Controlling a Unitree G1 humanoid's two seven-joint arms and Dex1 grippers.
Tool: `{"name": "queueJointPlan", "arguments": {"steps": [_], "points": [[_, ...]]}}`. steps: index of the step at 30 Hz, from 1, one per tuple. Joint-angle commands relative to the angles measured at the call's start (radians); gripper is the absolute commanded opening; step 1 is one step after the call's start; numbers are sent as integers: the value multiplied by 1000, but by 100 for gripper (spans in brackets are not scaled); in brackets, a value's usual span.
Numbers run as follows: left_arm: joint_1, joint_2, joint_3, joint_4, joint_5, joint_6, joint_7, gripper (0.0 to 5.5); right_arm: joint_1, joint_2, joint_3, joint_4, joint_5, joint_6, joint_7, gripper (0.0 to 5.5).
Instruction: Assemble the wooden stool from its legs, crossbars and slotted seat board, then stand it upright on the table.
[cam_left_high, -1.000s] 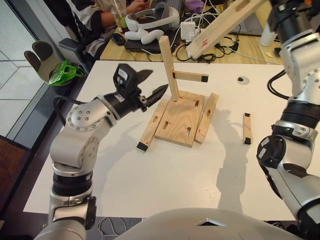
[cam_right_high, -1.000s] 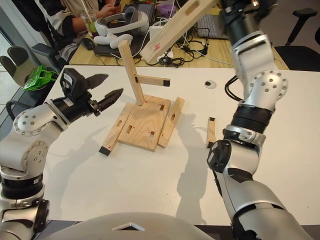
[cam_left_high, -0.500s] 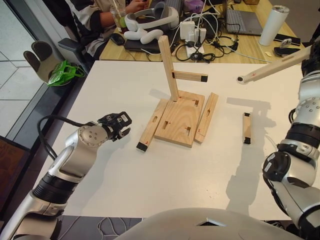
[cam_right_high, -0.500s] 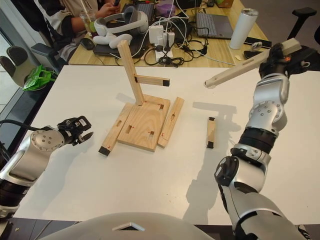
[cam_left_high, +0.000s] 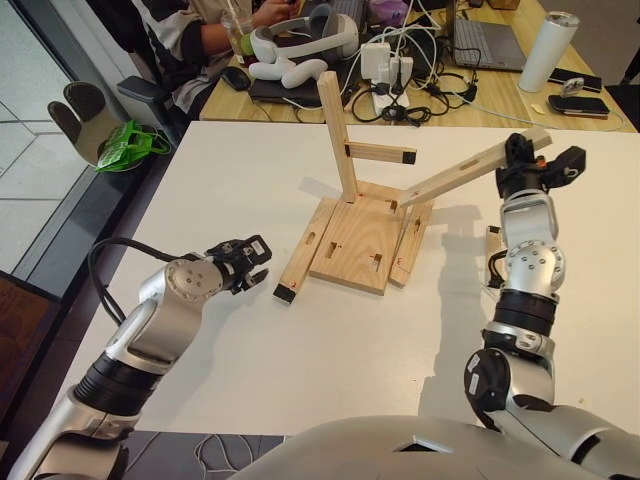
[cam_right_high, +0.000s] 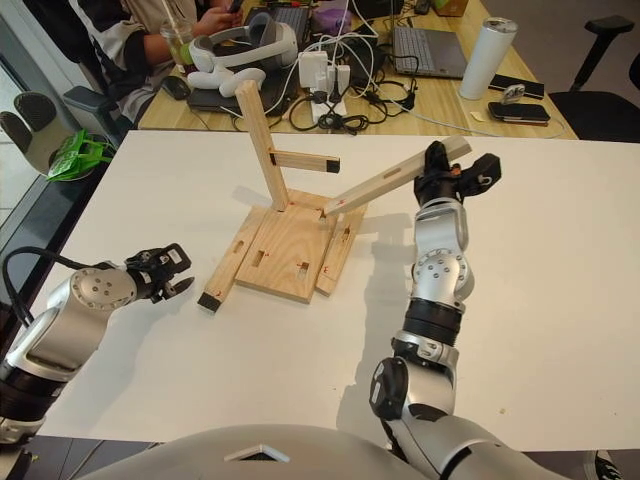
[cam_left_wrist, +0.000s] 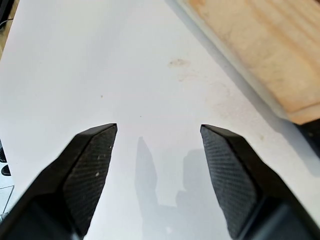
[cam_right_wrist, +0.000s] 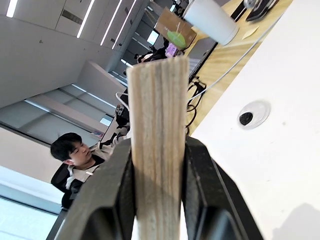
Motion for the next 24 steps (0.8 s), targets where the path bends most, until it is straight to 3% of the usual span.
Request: {"name": "queueJointPlan", "arguments": {"steps": [1, 15, 24], "points": [[8, -16, -6, -27, 2, 24, -11, 309, 0, 23, 14, -6, -5, -38, 22, 99], [2, -84, 14, -150, -87, 128, -46, 309, -42, -94, 40, 120, -173, -113, 55, 99], [-46, -176, 66, -251, -211, 231, -43, 309, -78, -112, 40, 176, -140, -174, 261, 99]]}}
